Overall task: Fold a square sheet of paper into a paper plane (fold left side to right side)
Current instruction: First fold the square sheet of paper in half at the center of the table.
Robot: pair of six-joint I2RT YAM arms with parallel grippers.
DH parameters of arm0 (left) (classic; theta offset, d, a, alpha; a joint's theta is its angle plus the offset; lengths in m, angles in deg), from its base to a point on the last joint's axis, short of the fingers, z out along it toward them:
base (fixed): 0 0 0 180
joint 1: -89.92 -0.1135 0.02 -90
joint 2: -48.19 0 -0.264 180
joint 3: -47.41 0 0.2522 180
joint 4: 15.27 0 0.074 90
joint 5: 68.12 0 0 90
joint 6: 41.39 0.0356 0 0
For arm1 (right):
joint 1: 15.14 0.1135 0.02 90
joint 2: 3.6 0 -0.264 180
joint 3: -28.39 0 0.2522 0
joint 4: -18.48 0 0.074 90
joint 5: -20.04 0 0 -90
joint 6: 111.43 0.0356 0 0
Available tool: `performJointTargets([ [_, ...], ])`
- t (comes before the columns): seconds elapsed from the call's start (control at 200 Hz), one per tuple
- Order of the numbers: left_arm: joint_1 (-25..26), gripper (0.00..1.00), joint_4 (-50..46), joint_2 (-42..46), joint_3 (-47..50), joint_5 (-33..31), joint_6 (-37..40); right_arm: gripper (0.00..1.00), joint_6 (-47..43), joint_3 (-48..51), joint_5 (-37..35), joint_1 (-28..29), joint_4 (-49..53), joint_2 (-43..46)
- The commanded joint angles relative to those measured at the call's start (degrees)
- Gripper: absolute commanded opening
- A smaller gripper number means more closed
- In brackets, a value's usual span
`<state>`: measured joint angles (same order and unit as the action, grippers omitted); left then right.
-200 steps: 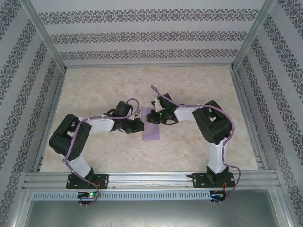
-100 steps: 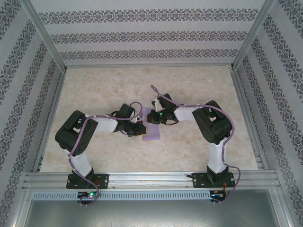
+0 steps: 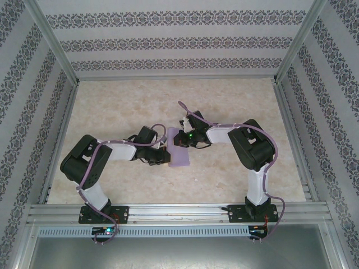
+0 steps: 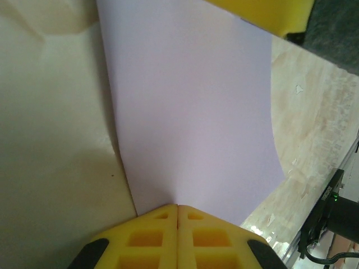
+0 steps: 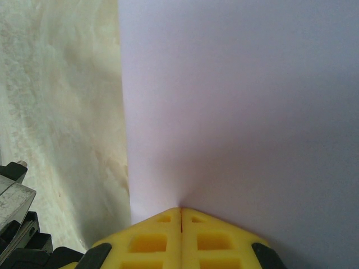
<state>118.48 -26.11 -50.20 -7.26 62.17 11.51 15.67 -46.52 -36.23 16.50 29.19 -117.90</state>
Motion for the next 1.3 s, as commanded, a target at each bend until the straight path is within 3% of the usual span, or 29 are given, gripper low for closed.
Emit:
performJointTargets([
  [0.0, 1.55, 0.06, -4.72, 0.82, 2.38, 0.3, 0.68, 0.0, -1.77, 1.3, -3.94, -0.13, 6.66, -2.33],
  [0.515, 2.57, 0.06, -5.43, 4.64, 6.86, -0.74, -2.01, 0.0, -1.95, 1.37, -3.86, -0.26, 7.05, -2.01],
  [0.954, 1.7, 0.07, -13.64, 11.33, -1.54, -1.97, 0.56, 0.0, -2.12, 1.53, -3.95, -0.11, 7.05, -1.42],
  [1.294, 0.54, 0.06, -11.84, 1.53, -8.36, -3.02, 3.26, 0.0, -2.12, 1.58, -4.03, 0.05, 6.88, -1.02],
])
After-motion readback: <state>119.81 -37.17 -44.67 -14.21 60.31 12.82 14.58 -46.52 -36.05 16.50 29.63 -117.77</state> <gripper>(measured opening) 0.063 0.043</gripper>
